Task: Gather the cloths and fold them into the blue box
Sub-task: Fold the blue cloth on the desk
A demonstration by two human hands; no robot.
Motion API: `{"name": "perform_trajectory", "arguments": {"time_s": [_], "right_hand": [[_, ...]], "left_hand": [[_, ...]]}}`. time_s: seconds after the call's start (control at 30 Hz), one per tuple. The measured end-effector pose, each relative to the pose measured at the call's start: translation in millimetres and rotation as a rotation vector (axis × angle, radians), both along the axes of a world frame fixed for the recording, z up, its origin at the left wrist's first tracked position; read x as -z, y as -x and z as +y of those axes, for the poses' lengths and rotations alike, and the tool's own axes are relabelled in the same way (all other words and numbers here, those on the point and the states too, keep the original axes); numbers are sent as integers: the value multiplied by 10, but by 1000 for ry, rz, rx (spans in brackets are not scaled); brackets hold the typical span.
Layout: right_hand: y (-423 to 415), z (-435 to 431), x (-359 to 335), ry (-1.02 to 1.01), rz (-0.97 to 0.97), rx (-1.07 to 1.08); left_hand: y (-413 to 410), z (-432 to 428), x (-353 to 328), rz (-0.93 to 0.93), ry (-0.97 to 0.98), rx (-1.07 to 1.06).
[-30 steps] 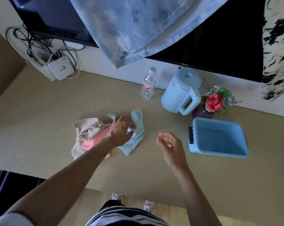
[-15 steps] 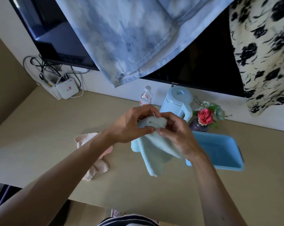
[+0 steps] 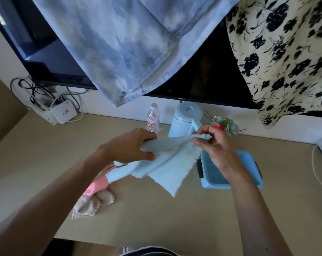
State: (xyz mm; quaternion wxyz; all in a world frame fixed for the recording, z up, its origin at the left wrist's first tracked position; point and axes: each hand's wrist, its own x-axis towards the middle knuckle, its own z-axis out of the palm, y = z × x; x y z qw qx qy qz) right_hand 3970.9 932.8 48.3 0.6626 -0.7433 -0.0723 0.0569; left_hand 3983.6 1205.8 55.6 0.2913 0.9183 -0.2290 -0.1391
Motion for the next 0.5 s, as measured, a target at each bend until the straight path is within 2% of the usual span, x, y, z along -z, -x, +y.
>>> {"name": "perform_trajectory", "arguments": {"time_s": [0.1, 0.23, 0.33, 0.5], "right_hand": [[3, -111, 16, -35, 5, 41], [-10, -277, 57, 58, 27, 11], [-19, -340, 76, 196, 105, -31], [-55, -340, 162, 464, 190, -85]], "left_hand": [[-36, 92, -3, 5, -64, 39], [-92, 177, 32, 17, -66, 51], [-125, 198, 76, 61, -65, 30], [-213, 259, 258, 109, -243, 24]]}}
